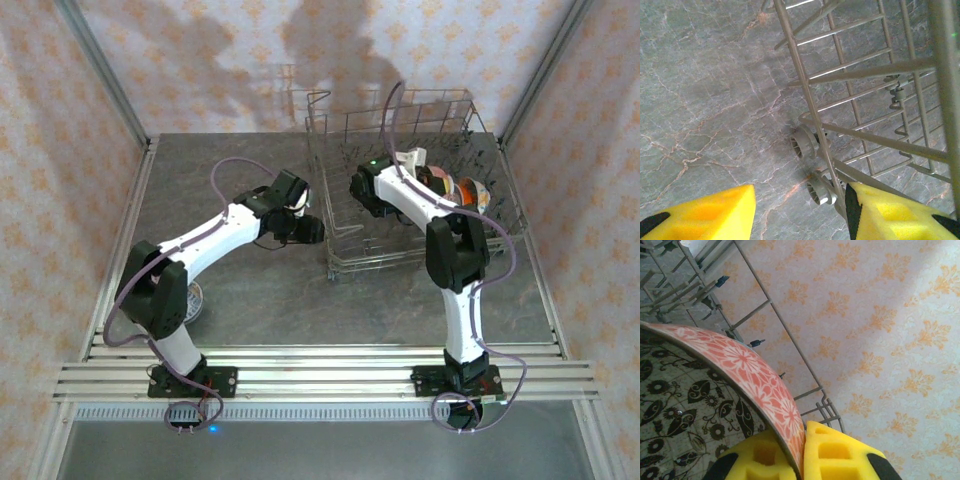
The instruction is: Load the bowls into the dish rack
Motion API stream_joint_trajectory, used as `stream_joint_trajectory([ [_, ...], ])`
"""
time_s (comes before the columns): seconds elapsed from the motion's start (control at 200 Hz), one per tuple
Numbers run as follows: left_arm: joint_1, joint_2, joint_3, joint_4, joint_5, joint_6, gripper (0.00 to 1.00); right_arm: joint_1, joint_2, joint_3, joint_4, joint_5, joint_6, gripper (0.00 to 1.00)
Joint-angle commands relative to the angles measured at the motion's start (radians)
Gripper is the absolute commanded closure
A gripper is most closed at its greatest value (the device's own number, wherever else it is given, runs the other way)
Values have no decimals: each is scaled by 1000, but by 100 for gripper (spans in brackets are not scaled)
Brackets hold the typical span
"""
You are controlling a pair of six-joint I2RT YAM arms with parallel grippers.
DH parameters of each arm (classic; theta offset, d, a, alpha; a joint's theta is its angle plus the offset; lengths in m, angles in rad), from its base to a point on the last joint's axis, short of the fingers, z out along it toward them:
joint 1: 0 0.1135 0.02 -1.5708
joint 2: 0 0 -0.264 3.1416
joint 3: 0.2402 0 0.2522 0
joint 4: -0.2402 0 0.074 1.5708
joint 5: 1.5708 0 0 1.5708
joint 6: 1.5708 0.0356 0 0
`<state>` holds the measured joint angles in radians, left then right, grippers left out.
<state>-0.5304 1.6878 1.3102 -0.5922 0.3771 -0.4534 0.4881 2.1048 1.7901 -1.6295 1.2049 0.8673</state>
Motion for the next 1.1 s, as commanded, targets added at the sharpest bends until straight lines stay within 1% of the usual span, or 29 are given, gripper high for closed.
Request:
stream_joint_trajectory([
  [0.0, -6, -52, 5, 38, -14, 16, 49, -9, 32, -7, -151, 76, 3, 100],
  [0.425, 4, -69, 18, 29, -40, 28, 49, -13, 93, 11, -151, 71, -1, 100],
  [0.591, 18, -89, 17, 43, -63, 24, 49, -4, 102, -6, -151, 46, 6, 100],
  [0.891, 42, -88, 24, 45, -56, 23, 49, 28, 116, 1, -151, 1, -16, 100],
  [1.091, 48, -81, 26, 46, -53, 21, 49, 34, 116, -27, -151, -49, -25, 99],
])
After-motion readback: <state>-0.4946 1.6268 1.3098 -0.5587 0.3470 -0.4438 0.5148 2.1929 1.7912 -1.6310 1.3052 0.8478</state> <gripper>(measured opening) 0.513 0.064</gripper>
